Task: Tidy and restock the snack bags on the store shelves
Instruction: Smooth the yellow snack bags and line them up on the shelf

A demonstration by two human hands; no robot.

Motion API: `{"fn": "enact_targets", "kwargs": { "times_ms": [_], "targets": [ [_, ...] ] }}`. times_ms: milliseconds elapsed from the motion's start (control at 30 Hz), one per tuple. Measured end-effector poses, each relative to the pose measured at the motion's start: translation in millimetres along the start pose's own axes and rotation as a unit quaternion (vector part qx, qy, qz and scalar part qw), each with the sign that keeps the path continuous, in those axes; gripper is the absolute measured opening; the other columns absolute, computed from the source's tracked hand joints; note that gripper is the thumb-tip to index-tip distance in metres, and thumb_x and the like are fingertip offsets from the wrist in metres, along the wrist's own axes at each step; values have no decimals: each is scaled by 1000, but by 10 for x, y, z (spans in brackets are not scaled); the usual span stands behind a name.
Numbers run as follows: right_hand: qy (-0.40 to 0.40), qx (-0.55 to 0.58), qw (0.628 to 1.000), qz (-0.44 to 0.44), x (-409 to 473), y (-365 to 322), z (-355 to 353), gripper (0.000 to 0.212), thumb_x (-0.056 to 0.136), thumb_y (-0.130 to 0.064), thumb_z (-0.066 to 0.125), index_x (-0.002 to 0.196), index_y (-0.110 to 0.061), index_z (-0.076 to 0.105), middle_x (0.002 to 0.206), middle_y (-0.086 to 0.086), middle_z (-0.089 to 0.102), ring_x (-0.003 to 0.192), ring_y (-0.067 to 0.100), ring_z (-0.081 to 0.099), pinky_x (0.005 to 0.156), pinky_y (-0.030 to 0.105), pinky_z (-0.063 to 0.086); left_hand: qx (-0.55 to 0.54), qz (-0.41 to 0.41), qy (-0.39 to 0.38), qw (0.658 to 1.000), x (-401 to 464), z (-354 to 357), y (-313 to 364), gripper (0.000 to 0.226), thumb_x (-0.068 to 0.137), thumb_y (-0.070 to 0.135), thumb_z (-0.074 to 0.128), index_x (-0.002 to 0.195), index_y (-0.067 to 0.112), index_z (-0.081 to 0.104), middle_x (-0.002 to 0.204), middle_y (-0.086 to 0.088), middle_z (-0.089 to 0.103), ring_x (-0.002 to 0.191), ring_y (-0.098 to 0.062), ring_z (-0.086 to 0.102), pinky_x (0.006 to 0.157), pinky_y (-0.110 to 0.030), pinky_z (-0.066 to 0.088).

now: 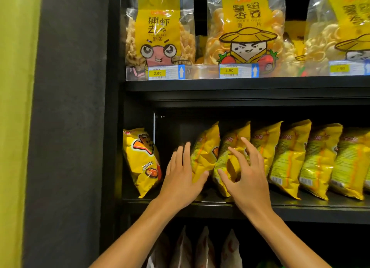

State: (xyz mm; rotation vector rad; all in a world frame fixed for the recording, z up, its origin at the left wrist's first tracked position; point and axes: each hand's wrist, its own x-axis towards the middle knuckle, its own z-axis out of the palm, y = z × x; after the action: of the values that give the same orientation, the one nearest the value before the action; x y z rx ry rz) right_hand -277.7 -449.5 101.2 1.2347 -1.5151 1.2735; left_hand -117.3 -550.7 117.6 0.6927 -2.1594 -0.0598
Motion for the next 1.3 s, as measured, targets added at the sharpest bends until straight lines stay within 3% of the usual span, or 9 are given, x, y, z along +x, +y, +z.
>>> {"fn": "enact_targets", "kwargs": {
  "times_ms": [167, 300, 500, 600, 667, 767, 933, 1200, 1300],
  "targets": [
    [2, 96, 987, -129, -92, -282, -84, 44, 88, -17, 77, 131, -21, 67, 150, -6, 48, 136, 16, 50, 107, 22, 42, 9, 144, 251, 957, -522, -443, -298, 50, 98, 28, 64, 146, 20, 54, 158, 5, 42, 154, -12, 25, 123, -39, 34],
    [-74, 167, 969, -168, -67, -825, 143, 46, 94, -24, 71, 139, -26, 60, 145, -15, 52, 132, 4, 53, 104, 27, 51, 82, 120, 355, 924, -862, -707, -650, 60, 88, 6, 73, 145, 10, 55, 159, -6, 41, 154, -25, 28, 125, -44, 29],
    [-233, 185, 954, -21, 42, -1517, 831, 91, 90, -47, 75, 160, -32, 18, 161, -8, 25, 145, 15, 36, 109, 35, 49, 89, 53, 336, 936, -1004, -659, -902, 83, 90, -5, 68, 160, 6, 26, 171, -5, 17, 159, -23, 16, 125, -47, 29],
    [-286, 152, 945, 40, 44, -1673, 1123, 108, 88, -50, 77, 163, -28, 2, 168, 3, 11, 152, 27, 25, 115, 46, 44, 29, 50, 332, 942, -1017, -561, -963, 84, 93, -8, 63, 162, 8, 19, 172, 1, 11, 159, -21, 15, 126, -38, 26],
    [-304, 121, 943, 63, 46, -1708, 1250, 111, 88, -49, 77, 162, -27, -1, 165, 7, 17, 148, 29, 33, 111, 45, 48, 10, 53, 333, 941, -1015, -544, -973, 82, 94, -11, 60, 162, 7, 18, 173, 0, 10, 159, -22, 14, 127, -29, 19],
    [-286, 101, 951, 61, 43, -1662, 1298, 104, 89, -43, 78, 162, -29, 5, 155, 3, 35, 136, 26, 49, 101, 41, 51, 23, 62, 335, 940, -1004, -532, -987, 81, 94, -13, 59, 162, 4, 19, 172, -4, 11, 159, -24, 14, 127, -28, 15],
    [-213, 168, 961, 47, 23, -1493, 1064, 96, 89, -39, 79, 161, -35, 16, 155, -6, 43, 136, 19, 51, 105, 43, 53, 24, 67, 340, 938, -994, -506, -1024, 75, 95, -11, 57, 160, 0, 21, 172, -8, 14, 159, -27, 15, 128, -31, 16],
    [-124, 297, 946, 46, -280, -1246, -191, 93, 88, -33, 81, 160, -45, 22, 154, -22, 41, 133, -10, 43, 102, 14, 43, 29, 45, 348, 936, -1094, -529, -842, 65, 95, -11, 57, 155, 2, 36, 168, -14, 21, 158, -29, 14, 127, -51, 20],
    [-97, 317, 942, 52, -575, -1164, -686, 95, 85, -28, 83, 158, -46, 27, 154, -25, 42, 137, -13, 41, 101, 5, 40, -46, 79, 329, 940, -1387, -546, -380, 49, 98, 0, 54, 146, 6, 51, 159, -11, 38, 151, -28, 29, 125, -40, 25]
  ]
}}
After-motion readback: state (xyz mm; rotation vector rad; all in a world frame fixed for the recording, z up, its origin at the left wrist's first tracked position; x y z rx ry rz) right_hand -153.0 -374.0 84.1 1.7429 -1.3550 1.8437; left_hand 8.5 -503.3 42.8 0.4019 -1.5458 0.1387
